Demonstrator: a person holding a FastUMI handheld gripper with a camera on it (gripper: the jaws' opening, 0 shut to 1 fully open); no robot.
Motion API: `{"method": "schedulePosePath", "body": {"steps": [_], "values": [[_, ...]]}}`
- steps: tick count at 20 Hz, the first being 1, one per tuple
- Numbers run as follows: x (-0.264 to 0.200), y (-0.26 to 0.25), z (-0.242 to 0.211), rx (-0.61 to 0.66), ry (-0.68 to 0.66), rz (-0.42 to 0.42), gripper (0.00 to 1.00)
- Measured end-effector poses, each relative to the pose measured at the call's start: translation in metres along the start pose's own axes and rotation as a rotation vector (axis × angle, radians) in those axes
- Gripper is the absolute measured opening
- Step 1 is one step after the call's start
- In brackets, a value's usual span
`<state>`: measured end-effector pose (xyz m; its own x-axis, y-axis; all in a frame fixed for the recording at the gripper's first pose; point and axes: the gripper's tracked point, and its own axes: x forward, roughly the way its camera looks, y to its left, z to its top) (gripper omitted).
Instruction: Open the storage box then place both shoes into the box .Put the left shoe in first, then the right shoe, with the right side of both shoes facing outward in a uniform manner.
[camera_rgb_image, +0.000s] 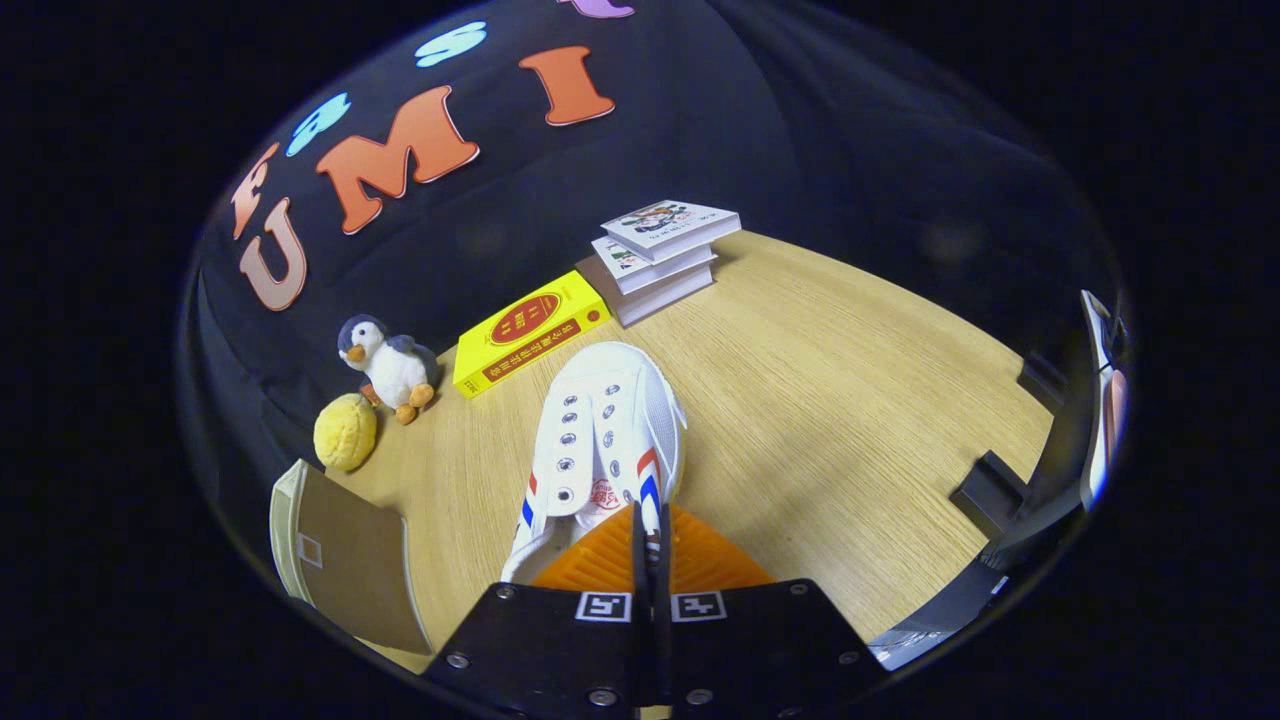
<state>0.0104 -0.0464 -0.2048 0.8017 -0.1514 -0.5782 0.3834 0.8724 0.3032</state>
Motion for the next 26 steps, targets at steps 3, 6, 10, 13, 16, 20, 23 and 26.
{"method": "schedulePosePath", "body": {"steps": [3,6,10,13,16,20,23,26], "values": [[-0.023,0.044,0.009,-0.001,-0.03,0.05,0.0],[-0.047,0.088,0.006,-0.02,-0.033,0.075,0.0],[-0.079,0.163,-0.007,-0.052,-0.041,0.135,0.0],[-0.102,0.225,-0.023,-0.089,-0.047,0.204,0.0],[-0.114,0.279,-0.044,-0.139,-0.046,0.258,0.0],[-0.118,0.327,-0.078,-0.198,-0.015,0.297,0.0],[-0.11,0.34,-0.105,-0.242,0.01,0.278,0.0],[-0.095,0.342,-0.126,-0.243,0.034,0.241,0.0]]}}
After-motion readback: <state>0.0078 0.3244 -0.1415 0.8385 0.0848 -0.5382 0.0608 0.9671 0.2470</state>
